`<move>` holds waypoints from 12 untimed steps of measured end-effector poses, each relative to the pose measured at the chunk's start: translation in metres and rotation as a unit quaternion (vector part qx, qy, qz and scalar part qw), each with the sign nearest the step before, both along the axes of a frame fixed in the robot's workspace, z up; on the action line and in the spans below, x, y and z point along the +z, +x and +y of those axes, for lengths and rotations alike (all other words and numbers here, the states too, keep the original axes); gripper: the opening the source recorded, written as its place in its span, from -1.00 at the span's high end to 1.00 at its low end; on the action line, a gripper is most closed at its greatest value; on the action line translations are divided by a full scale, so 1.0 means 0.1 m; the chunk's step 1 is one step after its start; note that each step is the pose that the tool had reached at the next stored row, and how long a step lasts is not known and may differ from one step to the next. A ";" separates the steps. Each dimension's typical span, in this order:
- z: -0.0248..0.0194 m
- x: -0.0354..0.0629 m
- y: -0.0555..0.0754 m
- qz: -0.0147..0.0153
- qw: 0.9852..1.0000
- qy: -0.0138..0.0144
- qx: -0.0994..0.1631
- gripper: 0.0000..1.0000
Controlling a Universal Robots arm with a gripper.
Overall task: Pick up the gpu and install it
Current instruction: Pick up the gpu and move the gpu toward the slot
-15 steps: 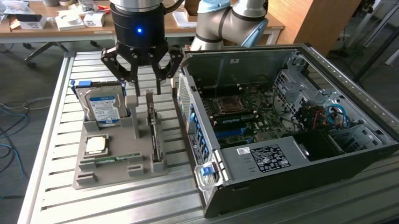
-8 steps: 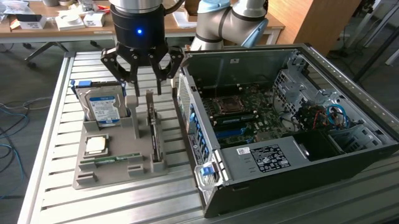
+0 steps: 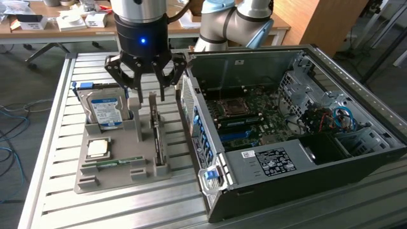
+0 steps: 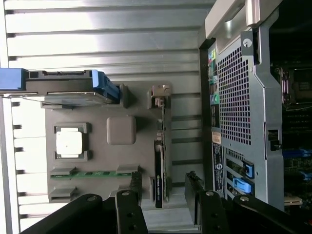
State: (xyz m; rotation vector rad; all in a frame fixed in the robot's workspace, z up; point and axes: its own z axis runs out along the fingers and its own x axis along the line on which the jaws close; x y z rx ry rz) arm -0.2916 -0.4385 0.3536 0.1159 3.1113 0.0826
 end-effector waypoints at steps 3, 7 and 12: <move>0.000 -0.048 0.00 0.000 1.000 0.001 0.000 0.03; 0.000 -0.109 0.00 0.000 1.000 0.002 0.000 0.03; 0.000 -0.180 0.00 0.000 1.000 0.003 0.000 0.03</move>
